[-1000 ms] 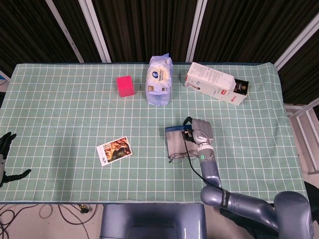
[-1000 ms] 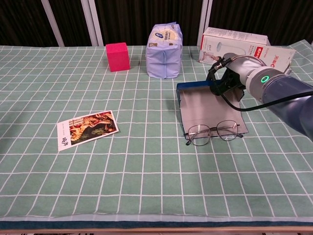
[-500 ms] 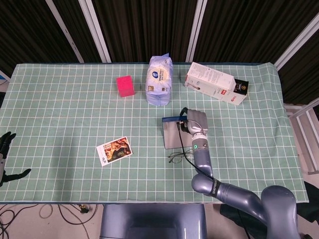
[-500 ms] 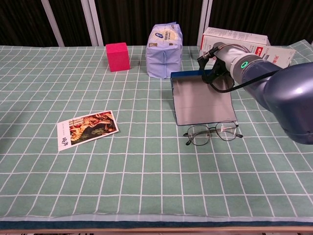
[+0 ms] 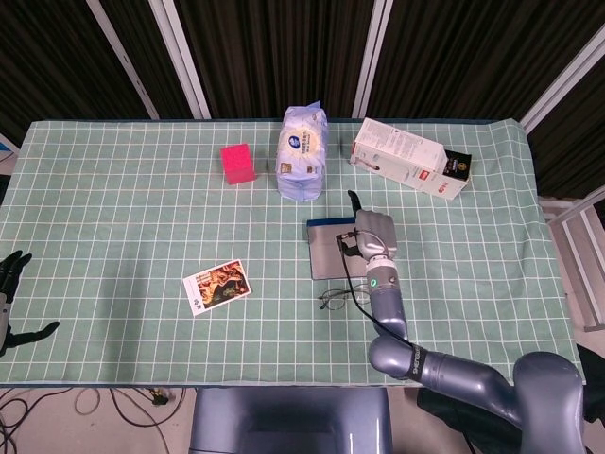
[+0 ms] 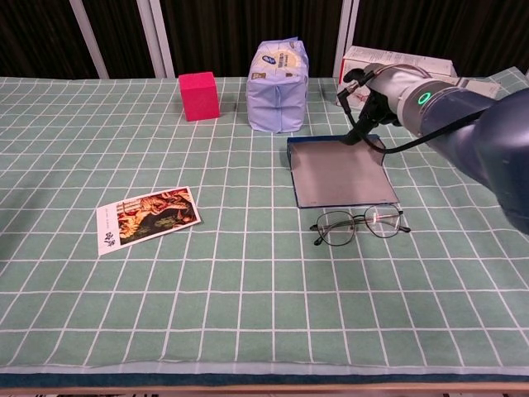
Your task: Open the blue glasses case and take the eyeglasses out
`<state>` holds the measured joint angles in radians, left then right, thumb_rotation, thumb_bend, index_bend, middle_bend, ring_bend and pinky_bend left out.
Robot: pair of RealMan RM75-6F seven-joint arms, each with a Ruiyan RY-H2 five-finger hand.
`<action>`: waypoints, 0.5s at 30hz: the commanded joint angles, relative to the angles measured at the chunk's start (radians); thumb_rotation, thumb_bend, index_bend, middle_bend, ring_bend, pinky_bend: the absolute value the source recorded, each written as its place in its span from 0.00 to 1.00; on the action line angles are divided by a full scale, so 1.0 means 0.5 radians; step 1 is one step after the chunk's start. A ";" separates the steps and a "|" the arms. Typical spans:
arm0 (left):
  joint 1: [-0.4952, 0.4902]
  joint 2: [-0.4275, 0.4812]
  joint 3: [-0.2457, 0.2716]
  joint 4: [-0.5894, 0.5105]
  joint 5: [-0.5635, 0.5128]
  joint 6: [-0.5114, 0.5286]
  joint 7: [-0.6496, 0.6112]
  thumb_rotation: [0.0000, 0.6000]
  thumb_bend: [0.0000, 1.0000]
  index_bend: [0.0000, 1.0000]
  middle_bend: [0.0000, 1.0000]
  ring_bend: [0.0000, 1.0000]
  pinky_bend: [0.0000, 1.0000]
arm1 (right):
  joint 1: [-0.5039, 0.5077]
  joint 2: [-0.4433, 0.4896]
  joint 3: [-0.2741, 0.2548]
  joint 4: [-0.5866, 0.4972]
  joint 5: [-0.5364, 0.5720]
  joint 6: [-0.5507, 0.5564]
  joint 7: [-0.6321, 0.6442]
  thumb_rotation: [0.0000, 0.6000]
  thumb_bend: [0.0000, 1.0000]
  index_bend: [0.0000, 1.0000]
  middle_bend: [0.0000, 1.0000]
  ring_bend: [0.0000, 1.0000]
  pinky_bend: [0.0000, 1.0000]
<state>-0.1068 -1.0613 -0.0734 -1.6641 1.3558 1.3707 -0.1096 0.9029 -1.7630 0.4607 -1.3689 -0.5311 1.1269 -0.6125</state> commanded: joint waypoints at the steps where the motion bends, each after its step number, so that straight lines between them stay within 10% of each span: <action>1: 0.004 -0.003 0.004 0.005 0.011 0.011 0.009 1.00 0.00 0.00 0.00 0.00 0.00 | -0.188 0.252 -0.137 -0.401 -0.140 0.123 0.007 1.00 0.29 0.00 0.62 0.70 0.70; 4: 0.007 -0.005 0.011 0.015 0.028 0.023 0.029 1.00 0.00 0.00 0.00 0.00 0.00 | -0.332 0.454 -0.309 -0.675 -0.286 0.197 -0.013 1.00 0.14 0.00 0.38 0.43 0.46; 10: 0.013 -0.018 0.019 0.063 0.055 0.056 0.094 1.00 0.00 0.00 0.00 0.00 0.00 | -0.687 0.846 -0.668 -1.168 -0.700 0.383 0.164 1.00 0.06 0.00 0.07 0.08 0.30; 15: 0.024 -0.026 0.040 0.090 0.065 0.074 0.212 1.00 0.00 0.00 0.00 0.00 0.00 | -1.053 1.125 -1.059 -1.230 -1.295 0.662 0.427 1.00 0.03 0.00 0.00 0.00 0.25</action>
<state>-0.0970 -1.0723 -0.0571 -1.6245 1.3883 1.4048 -0.0174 0.5248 -1.3202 0.0793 -1.9377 -0.9780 1.3438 -0.5147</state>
